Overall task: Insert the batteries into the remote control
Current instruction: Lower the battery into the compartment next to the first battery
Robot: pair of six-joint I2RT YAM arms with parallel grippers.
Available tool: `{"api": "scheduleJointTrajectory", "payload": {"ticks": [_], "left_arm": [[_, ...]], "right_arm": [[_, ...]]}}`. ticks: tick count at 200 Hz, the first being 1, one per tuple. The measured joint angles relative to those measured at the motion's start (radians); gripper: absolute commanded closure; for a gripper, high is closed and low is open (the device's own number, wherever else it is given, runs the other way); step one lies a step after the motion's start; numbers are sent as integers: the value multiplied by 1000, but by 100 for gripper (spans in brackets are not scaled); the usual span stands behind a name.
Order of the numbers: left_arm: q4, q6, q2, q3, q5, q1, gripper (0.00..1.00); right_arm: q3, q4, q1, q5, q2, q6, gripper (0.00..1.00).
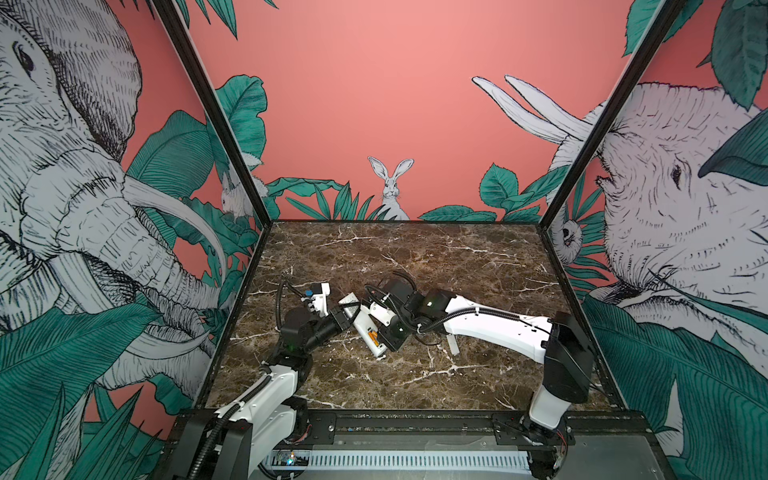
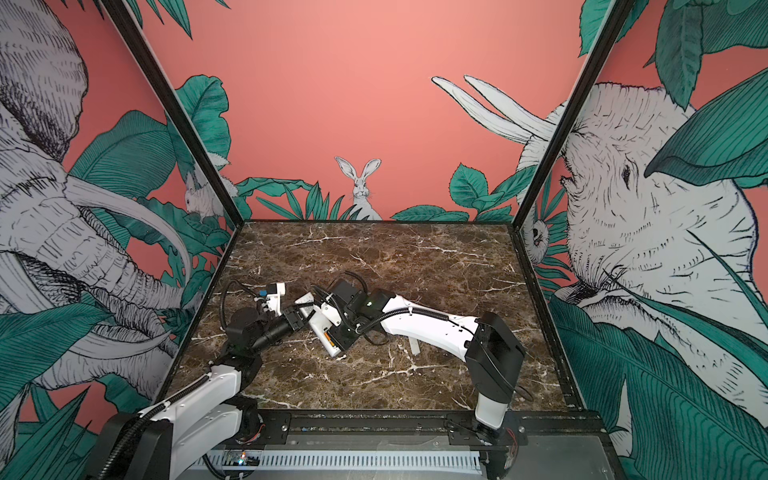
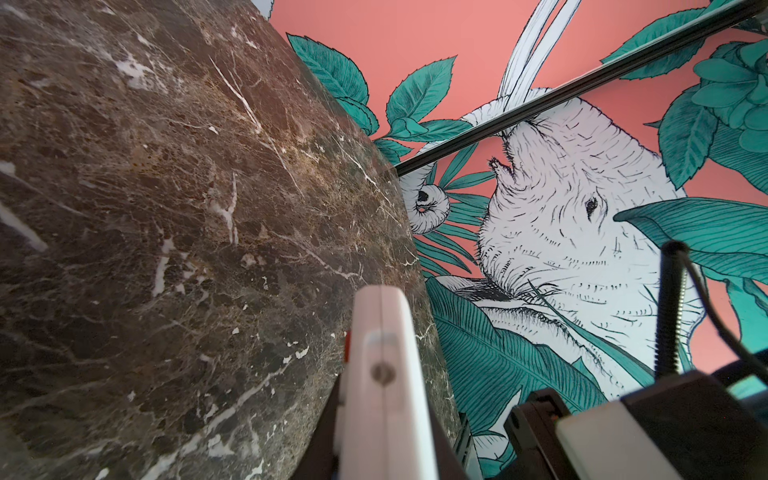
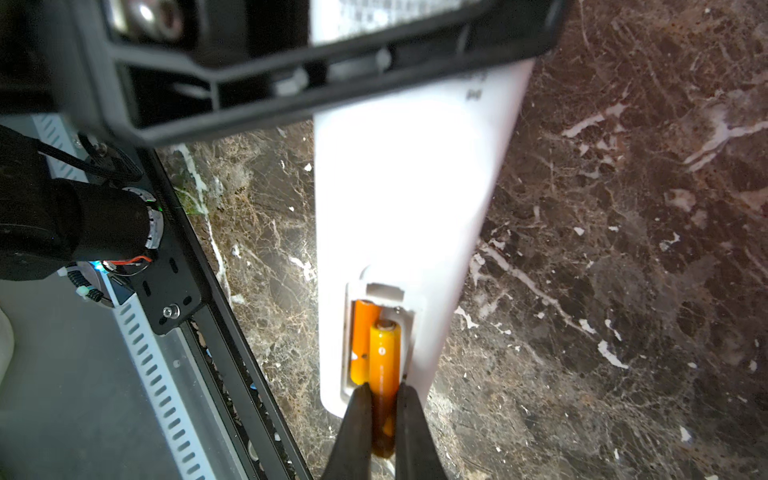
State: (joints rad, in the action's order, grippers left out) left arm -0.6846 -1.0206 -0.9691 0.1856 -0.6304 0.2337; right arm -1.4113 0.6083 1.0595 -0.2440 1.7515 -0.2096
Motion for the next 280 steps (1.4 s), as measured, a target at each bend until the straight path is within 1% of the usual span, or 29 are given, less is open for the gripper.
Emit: {"api": "scheduleJointTrajectory", "payload": {"ticks": [95,153,194,237,280], "left_arm": [[-26,-19,0,-6,6,-1,100],[-39,-35,-10,-6,19,-1,100],[-51,-40,-19,-6,23,-1,100],[-59,-50,-20,-10,31,-1,100],[-69,-60,-20,-11,48,-1,100]], "right_arm": [[0,3,3,23,3,-1,100],[-19,2,3,39,11,-10,93],[-23,3,3,50,15,-16,92],[-24,3,4,55,15,-20,85],[-24,3,4,63,15,-23,84]]}}
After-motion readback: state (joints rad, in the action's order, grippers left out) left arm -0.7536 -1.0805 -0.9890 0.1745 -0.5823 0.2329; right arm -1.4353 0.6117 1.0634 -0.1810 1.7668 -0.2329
